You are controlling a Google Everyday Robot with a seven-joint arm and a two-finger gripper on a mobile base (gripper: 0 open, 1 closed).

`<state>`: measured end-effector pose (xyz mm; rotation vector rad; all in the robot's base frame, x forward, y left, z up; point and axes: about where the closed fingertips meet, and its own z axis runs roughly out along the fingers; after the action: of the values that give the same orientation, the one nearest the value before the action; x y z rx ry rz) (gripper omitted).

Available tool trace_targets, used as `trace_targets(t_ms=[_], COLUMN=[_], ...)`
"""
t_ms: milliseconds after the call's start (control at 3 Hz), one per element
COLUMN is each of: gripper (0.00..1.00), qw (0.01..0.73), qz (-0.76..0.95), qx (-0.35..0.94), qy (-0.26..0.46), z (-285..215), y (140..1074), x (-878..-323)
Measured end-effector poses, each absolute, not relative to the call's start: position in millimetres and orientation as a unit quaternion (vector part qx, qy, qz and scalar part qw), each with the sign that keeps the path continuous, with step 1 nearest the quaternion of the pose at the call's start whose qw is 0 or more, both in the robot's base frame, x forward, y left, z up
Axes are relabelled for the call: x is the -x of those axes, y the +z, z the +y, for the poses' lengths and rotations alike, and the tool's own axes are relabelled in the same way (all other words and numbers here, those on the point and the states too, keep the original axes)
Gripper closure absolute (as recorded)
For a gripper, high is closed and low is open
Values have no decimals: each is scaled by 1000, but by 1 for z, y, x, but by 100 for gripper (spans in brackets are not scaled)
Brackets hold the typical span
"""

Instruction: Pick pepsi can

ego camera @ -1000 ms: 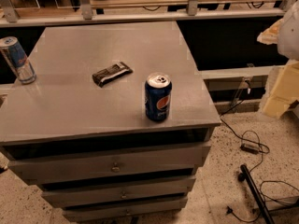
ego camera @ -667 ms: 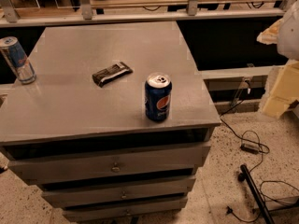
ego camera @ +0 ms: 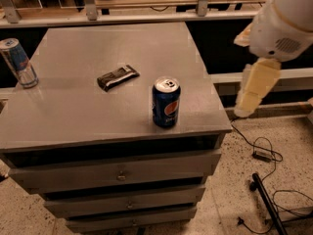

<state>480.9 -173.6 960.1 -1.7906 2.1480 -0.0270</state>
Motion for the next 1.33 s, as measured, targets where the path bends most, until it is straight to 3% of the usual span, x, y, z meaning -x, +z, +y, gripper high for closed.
trace_targets(t_ms=[667,1000,1333], gripper=[0,0,0], qw=[194,191,164], qz=[693,655,646], qx=[690,722,736], qy=[76,113,119], z=[-78,-32,-18], y=[926,920,914], x=[-528,-518,-503])
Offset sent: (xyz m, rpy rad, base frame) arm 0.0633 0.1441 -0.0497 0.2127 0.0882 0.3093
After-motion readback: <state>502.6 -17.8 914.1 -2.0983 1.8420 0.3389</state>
